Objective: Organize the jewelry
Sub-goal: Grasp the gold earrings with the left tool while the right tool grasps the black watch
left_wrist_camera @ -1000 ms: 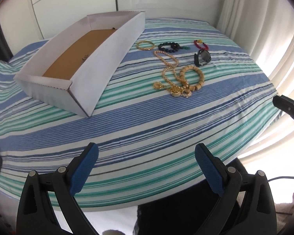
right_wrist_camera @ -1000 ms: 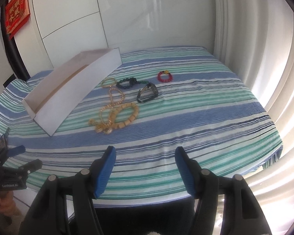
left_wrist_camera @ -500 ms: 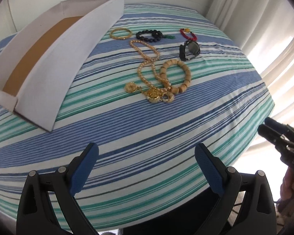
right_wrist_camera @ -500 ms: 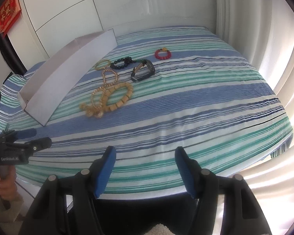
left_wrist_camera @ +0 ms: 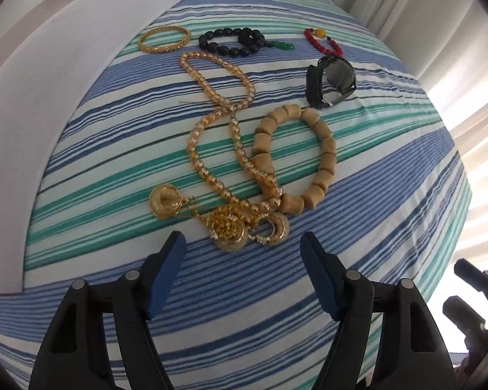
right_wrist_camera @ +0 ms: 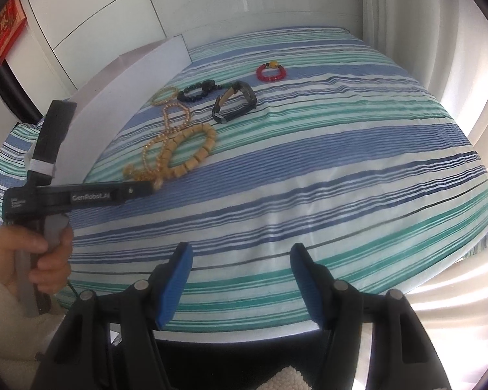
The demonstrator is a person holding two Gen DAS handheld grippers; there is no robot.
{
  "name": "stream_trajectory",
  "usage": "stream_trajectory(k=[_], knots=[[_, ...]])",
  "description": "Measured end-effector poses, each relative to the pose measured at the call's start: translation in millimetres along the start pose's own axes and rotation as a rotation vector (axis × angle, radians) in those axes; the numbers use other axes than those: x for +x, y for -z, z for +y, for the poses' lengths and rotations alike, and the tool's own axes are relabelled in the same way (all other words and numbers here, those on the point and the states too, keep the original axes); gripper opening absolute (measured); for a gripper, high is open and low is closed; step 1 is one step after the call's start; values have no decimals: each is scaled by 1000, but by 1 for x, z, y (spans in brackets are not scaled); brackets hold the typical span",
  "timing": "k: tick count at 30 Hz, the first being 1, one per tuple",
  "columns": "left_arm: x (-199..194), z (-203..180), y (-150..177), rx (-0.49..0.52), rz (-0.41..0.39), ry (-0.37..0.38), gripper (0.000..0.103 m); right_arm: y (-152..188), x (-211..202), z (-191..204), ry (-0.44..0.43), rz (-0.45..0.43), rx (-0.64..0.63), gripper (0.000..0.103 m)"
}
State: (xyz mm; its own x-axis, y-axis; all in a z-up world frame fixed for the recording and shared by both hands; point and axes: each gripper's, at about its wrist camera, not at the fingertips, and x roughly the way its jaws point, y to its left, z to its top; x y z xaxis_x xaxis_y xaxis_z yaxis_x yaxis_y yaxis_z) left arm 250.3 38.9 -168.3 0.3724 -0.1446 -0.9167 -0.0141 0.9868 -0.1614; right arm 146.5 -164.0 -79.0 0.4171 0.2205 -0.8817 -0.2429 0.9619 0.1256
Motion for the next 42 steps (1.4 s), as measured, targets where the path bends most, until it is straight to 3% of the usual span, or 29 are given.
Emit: stream_trajectory(k=[3,8,9,10,17,18,19,21,30,33,42], knots=[[1,-9,0,74,-33,-31,51,0,5,-3,-2,10,11,64],[-12,-1,5,97,-43,38,43,-1,9,-5,-3,19,18,64],[-15,2,6,101,-37,38,12,-1,10,-6,-3,21,20,64],[-17,5,8,104,-18,49,11,-2,11,-6,-4,21,21,64],[-18,32,25,55,18,71,10,-4,19,-2,-4,48,24,64],[-18,33,24,43,19,80,18,-5,20,0,-4,50,22,64],[-20,33,24,29,17,100,33,-5,20,2,-4,50,19,64],[-23,30,21,18,-1,130,46,-6,20,6,-4,48,10,64],[-5,1,2,116,-18,65,44,-9,18,14,3,40,-7,64],[-4,-4,4,168,-26,28,25,-9,19,12,4,44,-2,64],[-17,28,16,63,-4,46,24,-46,28,-5,-40,24,46,64]])
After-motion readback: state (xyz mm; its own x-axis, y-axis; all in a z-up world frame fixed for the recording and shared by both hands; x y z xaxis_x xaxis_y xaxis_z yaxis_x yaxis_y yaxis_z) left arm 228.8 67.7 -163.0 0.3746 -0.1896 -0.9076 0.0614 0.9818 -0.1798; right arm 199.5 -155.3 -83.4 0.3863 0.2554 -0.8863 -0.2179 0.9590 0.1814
